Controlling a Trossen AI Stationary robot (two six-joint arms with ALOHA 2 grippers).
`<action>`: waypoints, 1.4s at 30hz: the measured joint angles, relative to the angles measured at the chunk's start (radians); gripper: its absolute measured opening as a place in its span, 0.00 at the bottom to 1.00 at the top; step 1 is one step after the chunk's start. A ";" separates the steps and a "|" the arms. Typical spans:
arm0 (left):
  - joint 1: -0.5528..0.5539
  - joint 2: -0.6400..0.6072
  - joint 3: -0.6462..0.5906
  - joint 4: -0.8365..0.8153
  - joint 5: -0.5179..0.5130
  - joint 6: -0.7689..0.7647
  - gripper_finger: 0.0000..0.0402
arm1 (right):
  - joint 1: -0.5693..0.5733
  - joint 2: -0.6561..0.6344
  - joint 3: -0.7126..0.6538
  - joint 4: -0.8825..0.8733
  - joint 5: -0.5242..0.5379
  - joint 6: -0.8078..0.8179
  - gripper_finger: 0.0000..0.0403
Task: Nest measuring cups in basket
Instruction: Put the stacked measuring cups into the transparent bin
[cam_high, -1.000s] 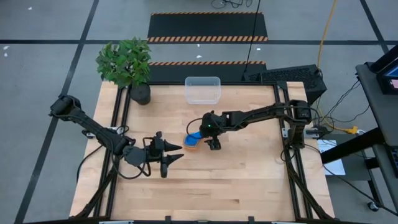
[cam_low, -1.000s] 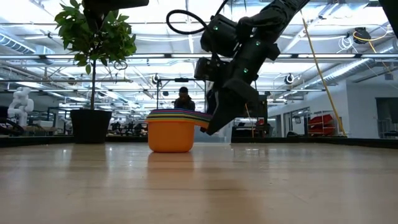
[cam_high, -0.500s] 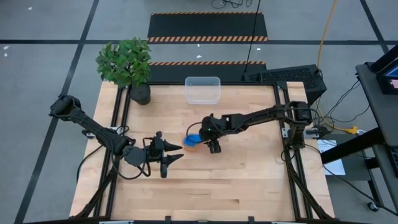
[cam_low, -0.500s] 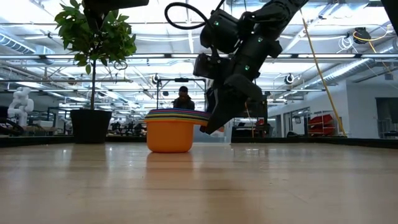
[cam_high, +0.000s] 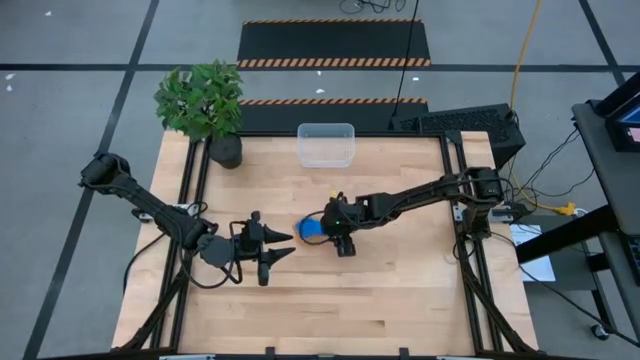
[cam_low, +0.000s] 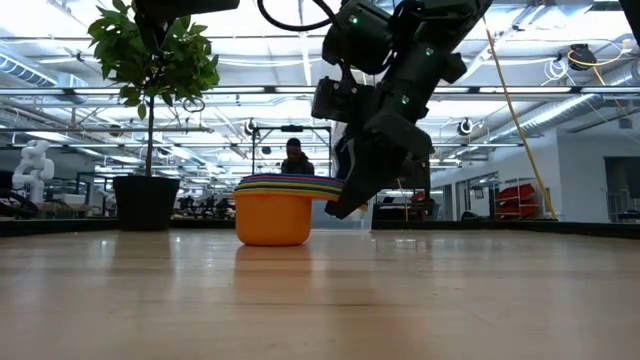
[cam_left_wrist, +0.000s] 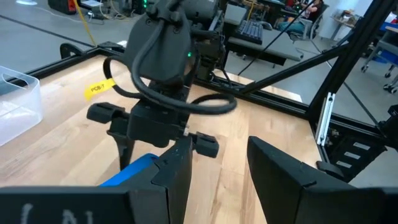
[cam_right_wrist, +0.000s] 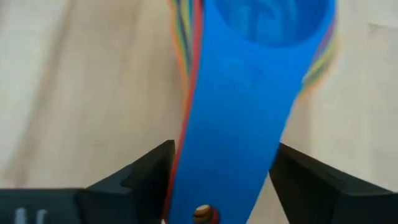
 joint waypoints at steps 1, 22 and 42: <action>0.000 0.000 0.000 0.000 0.000 0.000 0.40 | 0.002 0.000 0.000 -0.005 0.027 -0.001 0.61; 0.000 0.000 0.000 -0.001 0.000 0.000 0.40 | 0.029 -0.018 0.000 -0.073 0.062 -0.027 0.64; -0.061 -0.001 0.000 -0.001 0.002 -0.001 0.40 | 0.032 -0.024 -0.111 0.163 0.058 -0.105 0.63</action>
